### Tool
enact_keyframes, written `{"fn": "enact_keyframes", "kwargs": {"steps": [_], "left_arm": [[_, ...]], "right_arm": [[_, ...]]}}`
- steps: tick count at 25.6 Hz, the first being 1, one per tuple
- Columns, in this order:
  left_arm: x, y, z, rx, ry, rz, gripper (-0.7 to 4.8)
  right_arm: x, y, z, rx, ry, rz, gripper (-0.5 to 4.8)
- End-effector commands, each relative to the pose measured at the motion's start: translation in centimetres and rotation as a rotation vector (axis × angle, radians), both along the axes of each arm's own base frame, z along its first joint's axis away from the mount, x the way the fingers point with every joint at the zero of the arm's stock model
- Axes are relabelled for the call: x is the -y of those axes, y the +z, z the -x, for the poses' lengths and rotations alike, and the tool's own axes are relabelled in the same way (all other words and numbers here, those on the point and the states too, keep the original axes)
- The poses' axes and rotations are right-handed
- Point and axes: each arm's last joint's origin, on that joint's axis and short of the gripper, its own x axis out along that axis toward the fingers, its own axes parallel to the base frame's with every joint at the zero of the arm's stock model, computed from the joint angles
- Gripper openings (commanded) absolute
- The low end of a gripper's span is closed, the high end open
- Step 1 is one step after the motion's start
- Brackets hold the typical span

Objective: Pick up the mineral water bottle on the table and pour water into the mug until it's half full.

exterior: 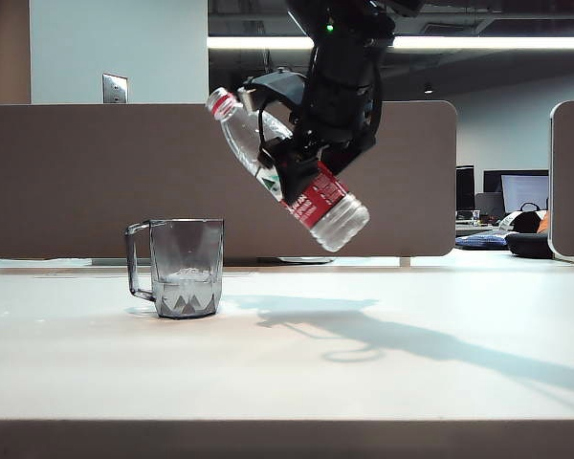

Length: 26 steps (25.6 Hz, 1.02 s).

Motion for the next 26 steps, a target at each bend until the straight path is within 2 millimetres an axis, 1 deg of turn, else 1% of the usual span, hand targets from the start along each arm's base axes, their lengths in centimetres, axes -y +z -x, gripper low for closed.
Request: {"fn": "enact_keyframes", "kwargs": {"steps": [1, 5, 6, 7, 8, 12, 16, 18, 19, 23, 26], "left_arm": [[0.0, 0.2, 0.1, 0.012, -0.007, 0.003, -0.05], [-0.1, 0.1, 0.2, 0.001, -0.006, -0.002, -0.05], [-0.1, 0.0, 0.2, -0.008, -0.003, -0.008, -0.05], [-0.1, 0.0, 0.2, -0.013, -0.003, -0.010, -0.05], [-0.1, -0.2, 0.3, -0.029, -0.003, -0.018, -0.05], [-0.2, -0.4, 0.4, -0.050, 0.000, -0.035, -0.05], [-0.2, -0.5, 0.4, -0.053, -0.005, -0.051, -0.05], [-0.2, -0.5, 0.4, -0.054, -0.006, -0.051, -0.05], [-0.2, -0.5, 0.4, -0.056, -0.005, -0.052, -0.05], [-0.2, -0.6, 0.5, -0.070, -0.006, -0.059, -0.05], [-0.3, -0.7, 0.6, -0.082, -0.006, -0.064, -0.05]], "right_arm": [[0.8, 1.1, -0.6, 0.016, -0.078, -0.150, 3.06], [2.2, 1.0, -1.2, -0.025, -0.115, -0.196, 3.15], [3.0, 0.9, -1.5, -0.049, -0.147, -0.225, 3.15], [3.3, 0.9, -1.6, -0.060, -0.162, -0.245, 3.14], [4.1, 0.9, -2.0, -0.085, -0.183, -0.298, 3.14], [5.0, 0.9, -2.1, -0.093, -0.200, -0.365, 3.14], [5.3, 0.8, -1.3, -0.082, -0.191, -0.377, 3.13], [5.5, 0.7, -0.8, -0.070, -0.181, -0.390, 3.04], [5.8, 0.7, -0.1, -0.039, -0.176, -0.415, 3.04], [6.7, 0.4, 1.7, 0.023, -0.179, -0.481, 3.04], [7.5, -0.1, 3.1, 0.102, -0.178, -0.521, 3.04]]}}
